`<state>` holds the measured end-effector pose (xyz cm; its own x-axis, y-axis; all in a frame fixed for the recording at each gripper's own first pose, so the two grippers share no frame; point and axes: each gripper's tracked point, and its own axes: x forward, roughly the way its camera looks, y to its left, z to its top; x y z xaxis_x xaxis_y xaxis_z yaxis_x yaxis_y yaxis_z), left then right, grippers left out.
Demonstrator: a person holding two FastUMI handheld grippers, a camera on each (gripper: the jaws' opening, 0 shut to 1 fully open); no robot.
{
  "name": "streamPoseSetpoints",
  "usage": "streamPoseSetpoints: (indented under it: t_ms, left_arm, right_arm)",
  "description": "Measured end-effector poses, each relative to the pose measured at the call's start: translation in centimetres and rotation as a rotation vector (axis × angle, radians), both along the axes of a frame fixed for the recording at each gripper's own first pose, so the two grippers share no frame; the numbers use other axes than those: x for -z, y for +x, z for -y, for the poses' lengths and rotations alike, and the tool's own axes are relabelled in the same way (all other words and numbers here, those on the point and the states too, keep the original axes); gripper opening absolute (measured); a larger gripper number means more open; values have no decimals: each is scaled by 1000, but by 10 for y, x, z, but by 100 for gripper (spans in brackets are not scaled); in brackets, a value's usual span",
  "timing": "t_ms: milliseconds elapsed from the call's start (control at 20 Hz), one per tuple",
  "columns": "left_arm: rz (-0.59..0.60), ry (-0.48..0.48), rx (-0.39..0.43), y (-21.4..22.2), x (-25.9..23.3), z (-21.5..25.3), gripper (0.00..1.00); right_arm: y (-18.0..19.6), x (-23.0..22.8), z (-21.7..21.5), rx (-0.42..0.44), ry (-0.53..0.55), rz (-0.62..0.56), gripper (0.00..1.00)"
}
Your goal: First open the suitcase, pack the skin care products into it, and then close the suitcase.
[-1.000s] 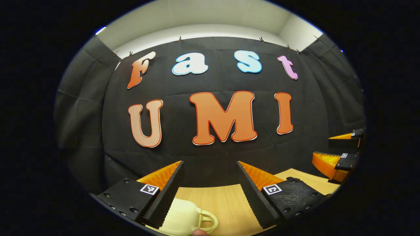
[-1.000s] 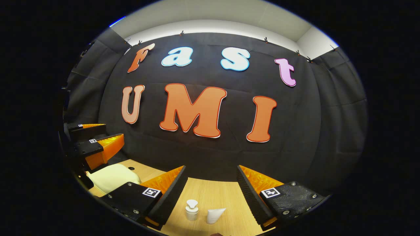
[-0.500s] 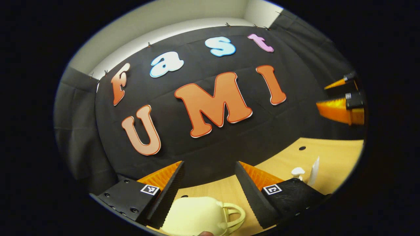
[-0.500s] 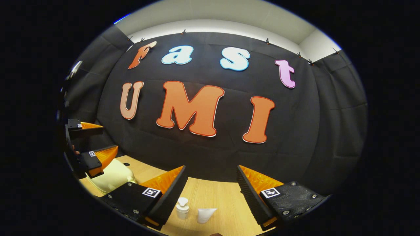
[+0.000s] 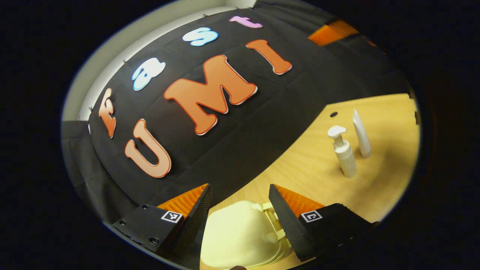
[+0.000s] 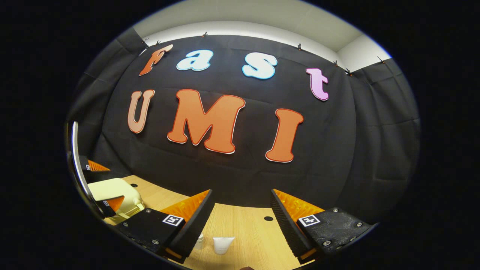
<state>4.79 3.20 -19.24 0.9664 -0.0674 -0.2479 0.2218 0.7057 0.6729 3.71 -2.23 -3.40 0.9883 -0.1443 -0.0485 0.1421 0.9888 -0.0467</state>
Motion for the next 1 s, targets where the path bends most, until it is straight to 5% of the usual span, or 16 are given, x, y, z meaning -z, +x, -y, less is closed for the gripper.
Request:
streamPoseSetpoints:
  t_ms: [550,750,950,1000]
  left_arm:
    - [-134,306,96,-5,104,-10,98]
    - [-201,398,61,-8,133,-31,98]
    - [-204,454,48,2,141,-37,86]
    - [-201,470,56,2,142,-33,73]
  right_arm:
    - [-5,14,10,32,-8,-37,96]
    - [-5,15,12,37,-15,-41,96]
    - [-4,16,10,32,-14,-41,96]
    - [-5,16,10,30,-16,-41,96]
